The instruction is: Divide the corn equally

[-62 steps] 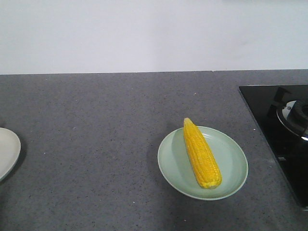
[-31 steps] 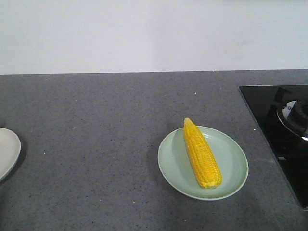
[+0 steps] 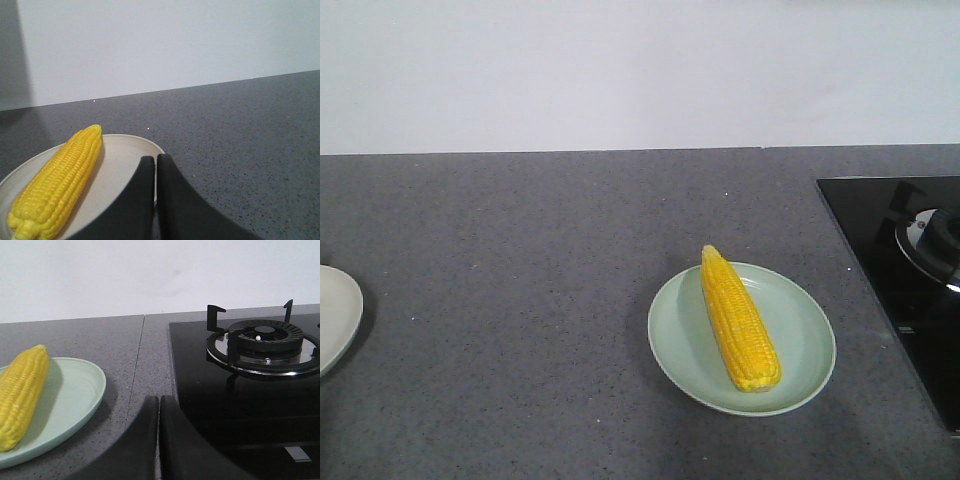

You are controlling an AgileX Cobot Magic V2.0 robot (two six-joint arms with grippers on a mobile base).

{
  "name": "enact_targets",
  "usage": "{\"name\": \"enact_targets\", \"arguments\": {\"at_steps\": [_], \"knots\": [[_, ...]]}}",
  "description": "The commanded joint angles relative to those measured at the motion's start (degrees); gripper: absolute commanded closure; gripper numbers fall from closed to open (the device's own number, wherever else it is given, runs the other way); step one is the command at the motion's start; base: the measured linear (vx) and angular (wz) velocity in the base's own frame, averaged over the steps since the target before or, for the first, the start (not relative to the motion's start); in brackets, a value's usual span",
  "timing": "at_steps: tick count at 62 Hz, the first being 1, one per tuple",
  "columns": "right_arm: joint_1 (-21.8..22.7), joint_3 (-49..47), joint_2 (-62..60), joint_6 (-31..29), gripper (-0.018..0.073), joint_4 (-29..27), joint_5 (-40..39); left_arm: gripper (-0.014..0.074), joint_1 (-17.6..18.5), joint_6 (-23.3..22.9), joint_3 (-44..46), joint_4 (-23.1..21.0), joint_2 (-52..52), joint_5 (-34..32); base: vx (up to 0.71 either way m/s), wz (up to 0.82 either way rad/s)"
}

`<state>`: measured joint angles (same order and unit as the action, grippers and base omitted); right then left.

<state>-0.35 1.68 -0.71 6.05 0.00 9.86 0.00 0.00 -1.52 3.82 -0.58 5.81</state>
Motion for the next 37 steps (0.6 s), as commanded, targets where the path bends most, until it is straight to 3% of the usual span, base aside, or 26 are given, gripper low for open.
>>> {"name": "enact_targets", "arguments": {"at_steps": [1, 37], "knots": [[0.4, 0.5, -0.3, -0.8, 0.0564, 0.0, -5.3, 0.0603, 0.2, -0.5, -0.2, -0.2, -0.9, -4.6, 0.0, 0.0], [0.4, 0.5, -0.3, -0.8, 0.0564, 0.0, -5.9, 0.0603, 0.2, -0.5, -0.2, -0.2, -0.9, -4.6, 0.0, 0.0]]}}
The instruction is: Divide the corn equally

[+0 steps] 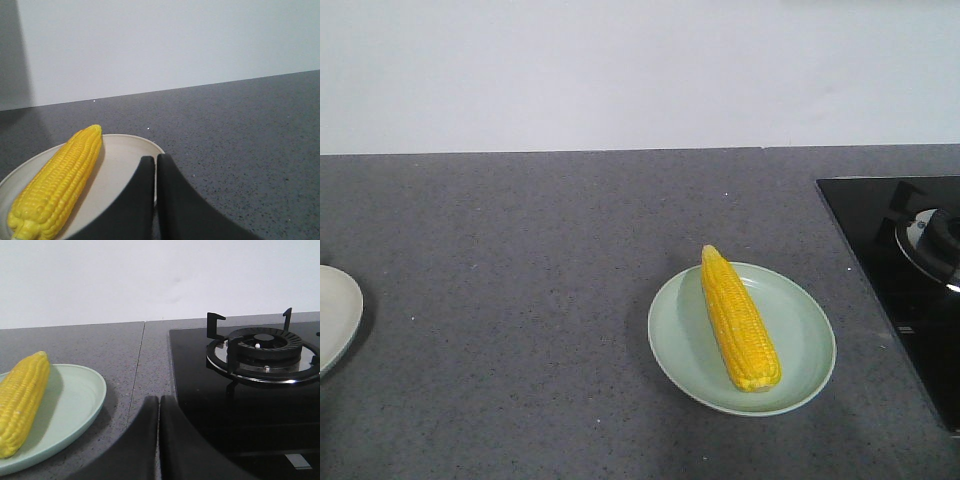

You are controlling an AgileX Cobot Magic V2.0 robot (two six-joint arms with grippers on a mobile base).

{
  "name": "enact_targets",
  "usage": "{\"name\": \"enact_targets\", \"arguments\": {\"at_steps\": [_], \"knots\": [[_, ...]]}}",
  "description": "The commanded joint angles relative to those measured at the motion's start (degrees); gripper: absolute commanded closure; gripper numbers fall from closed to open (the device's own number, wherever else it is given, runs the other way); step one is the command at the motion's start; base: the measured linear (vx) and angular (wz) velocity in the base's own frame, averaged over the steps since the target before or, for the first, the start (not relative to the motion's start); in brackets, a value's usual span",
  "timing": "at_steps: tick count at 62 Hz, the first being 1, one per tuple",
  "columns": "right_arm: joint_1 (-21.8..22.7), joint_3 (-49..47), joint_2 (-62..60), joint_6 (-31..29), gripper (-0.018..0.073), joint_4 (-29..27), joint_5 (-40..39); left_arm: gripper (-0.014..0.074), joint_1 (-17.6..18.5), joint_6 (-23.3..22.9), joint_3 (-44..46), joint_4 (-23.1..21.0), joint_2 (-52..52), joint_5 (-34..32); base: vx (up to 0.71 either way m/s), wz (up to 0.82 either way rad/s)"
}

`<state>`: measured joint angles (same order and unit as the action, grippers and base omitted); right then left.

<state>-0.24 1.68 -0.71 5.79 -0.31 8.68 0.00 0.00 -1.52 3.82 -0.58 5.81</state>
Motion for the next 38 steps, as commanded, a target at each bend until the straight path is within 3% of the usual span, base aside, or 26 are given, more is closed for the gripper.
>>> {"name": "enact_targets", "arguments": {"at_steps": [1, 38], "knots": [[0.3, 0.5, -0.3, -0.6, 0.0564, 0.3, -4.7, 0.0603, 0.2, -0.5, -0.2, -0.2, -0.9, -4.6, 0.0, 0.0], [0.3, 0.5, -0.3, -0.6, 0.0564, 0.3, -4.7, 0.0603, 0.2, -0.5, -0.2, -0.2, -0.9, -4.6, 0.0, 0.0]]}}
